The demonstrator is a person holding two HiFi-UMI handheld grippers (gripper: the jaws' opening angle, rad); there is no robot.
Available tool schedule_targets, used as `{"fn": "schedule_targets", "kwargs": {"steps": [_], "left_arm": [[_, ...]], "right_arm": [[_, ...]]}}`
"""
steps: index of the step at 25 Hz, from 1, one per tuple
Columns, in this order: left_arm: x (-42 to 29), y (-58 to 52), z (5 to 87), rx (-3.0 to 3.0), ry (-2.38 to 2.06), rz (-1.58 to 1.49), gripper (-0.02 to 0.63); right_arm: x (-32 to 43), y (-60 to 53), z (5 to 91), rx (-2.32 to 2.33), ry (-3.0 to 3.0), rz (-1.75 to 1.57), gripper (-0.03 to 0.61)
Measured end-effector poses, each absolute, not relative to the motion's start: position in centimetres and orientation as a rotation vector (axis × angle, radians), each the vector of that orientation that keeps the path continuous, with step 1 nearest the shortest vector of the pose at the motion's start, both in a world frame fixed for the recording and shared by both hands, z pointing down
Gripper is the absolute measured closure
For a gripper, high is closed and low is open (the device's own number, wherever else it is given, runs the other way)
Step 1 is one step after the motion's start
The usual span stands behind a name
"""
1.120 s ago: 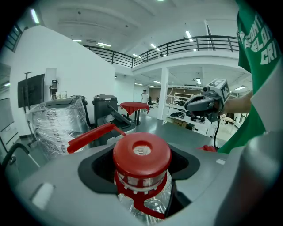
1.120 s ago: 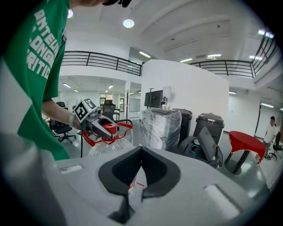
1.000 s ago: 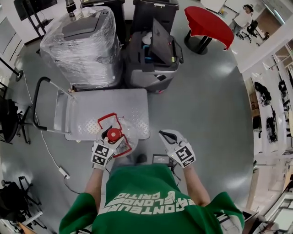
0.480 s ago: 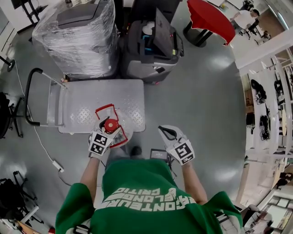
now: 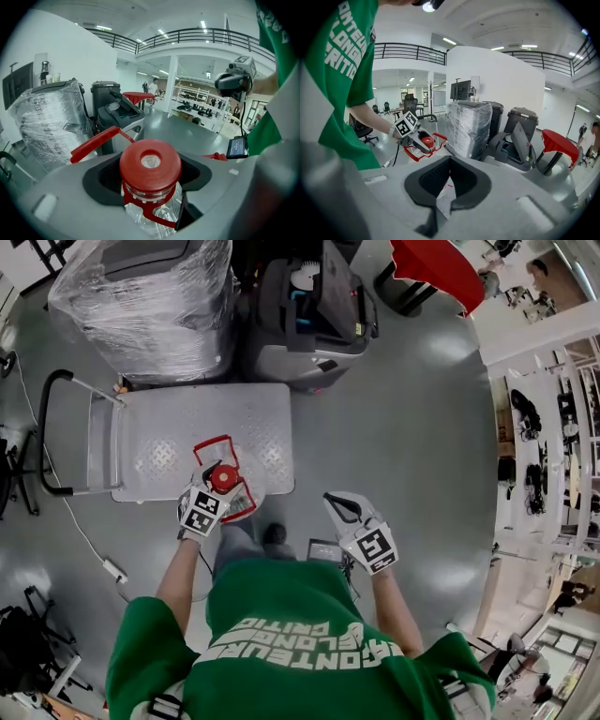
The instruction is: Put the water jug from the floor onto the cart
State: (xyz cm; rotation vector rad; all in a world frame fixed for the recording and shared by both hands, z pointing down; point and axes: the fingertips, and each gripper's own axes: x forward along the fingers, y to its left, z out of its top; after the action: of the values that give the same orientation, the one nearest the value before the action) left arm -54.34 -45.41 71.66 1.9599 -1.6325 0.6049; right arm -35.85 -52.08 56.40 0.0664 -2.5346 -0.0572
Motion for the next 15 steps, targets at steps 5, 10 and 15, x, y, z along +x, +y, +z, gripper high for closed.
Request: {"fn": "schedule_targets", "kwargs": {"steps": [5, 10, 15], "left_arm": [[-55.3, -46.3, 74.6, 1.950, -1.569, 0.662, 0.276], [-56.6, -47.2, 77.7, 1.928, -1.520, 0.691, 0.276], [-57.2, -48.3, 80.3, 1.936, -1.462, 0.736, 0.276]], "right_arm": [[-35.1, -51.9, 57.4, 0.087, -2.482, -0.031, 0.586], [-34.5, -52.2, 58.4, 0.123, -2.440, 0.005, 0.586], [-34.5, -52.5, 59.3, 0.140, -2.410, 0.035, 0.586]]}}
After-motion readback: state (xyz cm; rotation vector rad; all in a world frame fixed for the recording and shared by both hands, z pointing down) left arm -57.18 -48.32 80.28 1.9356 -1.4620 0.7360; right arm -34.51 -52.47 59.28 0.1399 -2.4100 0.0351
